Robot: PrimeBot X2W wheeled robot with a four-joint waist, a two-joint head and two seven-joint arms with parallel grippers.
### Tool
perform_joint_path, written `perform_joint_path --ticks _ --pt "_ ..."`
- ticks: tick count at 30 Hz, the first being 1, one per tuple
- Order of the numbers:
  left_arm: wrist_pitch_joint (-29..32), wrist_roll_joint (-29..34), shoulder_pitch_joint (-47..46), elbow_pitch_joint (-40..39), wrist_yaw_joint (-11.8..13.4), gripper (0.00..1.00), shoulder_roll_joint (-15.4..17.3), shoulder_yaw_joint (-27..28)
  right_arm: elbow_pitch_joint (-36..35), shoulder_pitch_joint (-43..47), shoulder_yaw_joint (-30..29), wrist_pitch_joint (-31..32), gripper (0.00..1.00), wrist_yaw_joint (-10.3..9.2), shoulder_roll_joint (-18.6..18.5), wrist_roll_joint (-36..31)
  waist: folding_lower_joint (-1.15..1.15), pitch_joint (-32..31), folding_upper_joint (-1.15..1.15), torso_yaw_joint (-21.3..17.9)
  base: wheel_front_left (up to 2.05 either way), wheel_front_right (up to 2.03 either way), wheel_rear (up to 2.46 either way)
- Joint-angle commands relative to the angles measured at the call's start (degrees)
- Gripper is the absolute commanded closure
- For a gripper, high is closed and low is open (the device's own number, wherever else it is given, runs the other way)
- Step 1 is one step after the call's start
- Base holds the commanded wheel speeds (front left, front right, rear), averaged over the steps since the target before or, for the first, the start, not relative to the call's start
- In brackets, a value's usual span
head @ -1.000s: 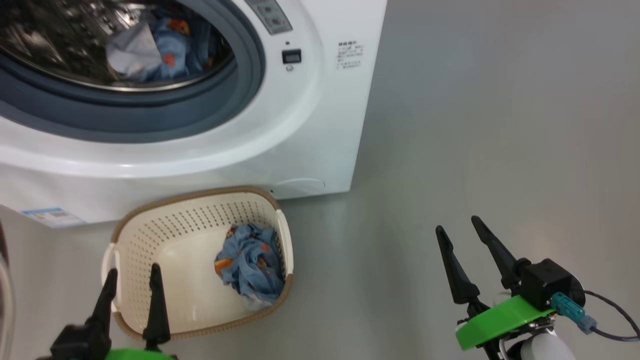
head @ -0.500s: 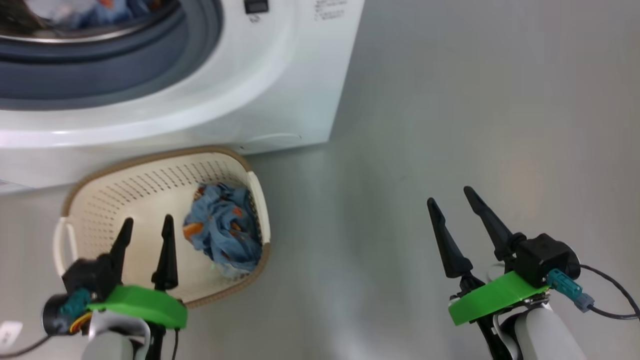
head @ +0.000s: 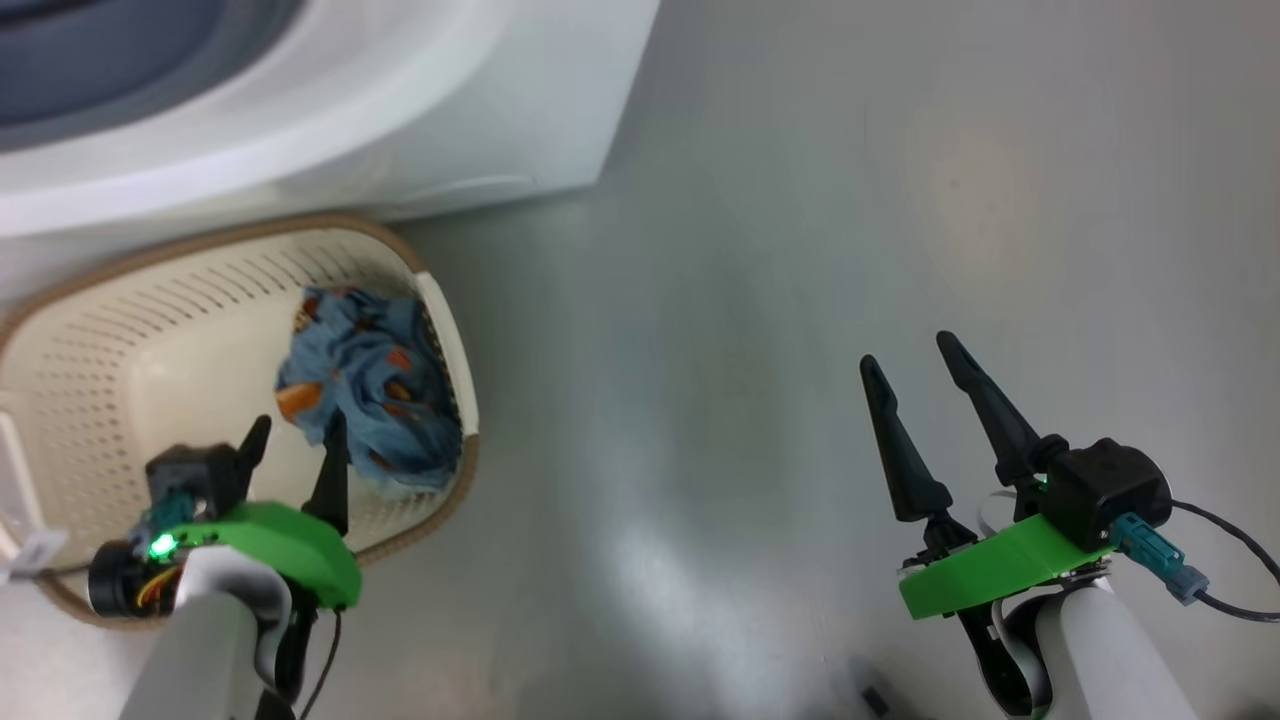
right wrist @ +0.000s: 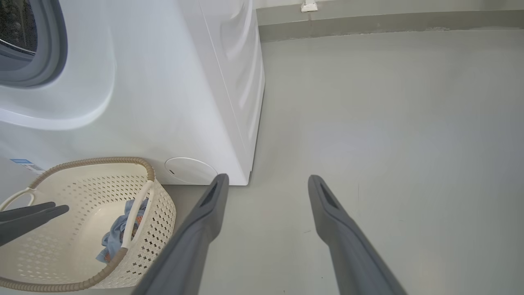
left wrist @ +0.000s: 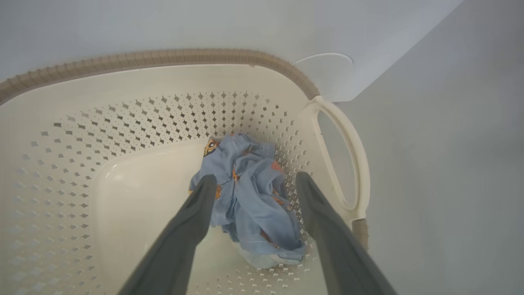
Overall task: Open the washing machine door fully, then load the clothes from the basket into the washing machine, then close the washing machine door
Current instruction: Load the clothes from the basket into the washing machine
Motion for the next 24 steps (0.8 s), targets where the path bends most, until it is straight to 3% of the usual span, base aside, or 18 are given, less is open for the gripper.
perform_joint_path --ticks 1,12,15,24 --pt "-0.1 -0.9 -1.6 2.1 -0.1 0.0 2.1 -0.2 -1.5 0.4 1.3 -0.3 0.0 0.09 0.3 0.3 0.0 4.1 0.0 -1.9 0.0 0.0 0.0" --pt "3.8 -11.0 -12.3 12.9 -0.1 0.0 7.9 -13.4 -2.3 -0.4 2.2 -0.3 0.0 0.09 0.3 2.6 0.0 11.3 0.0 -4.0 0.0 0.0 0.0" --pt "4.4 -12.1 -15.4 15.5 -0.1 0.0 10.1 -15.5 -2.5 -0.7 2.8 -0.3 0.0 0.09 0.3 3.8 0.0 13.3 0.0 -5.2 0.0 0.0 0.0" --pt "6.8 -14.8 -21.1 19.9 -0.1 0.0 12.0 -17.3 -2.8 -0.5 3.7 -0.3 0.0 0.09 0.3 5.7 0.0 16.8 0.0 -7.3 0.0 0.0 0.0"
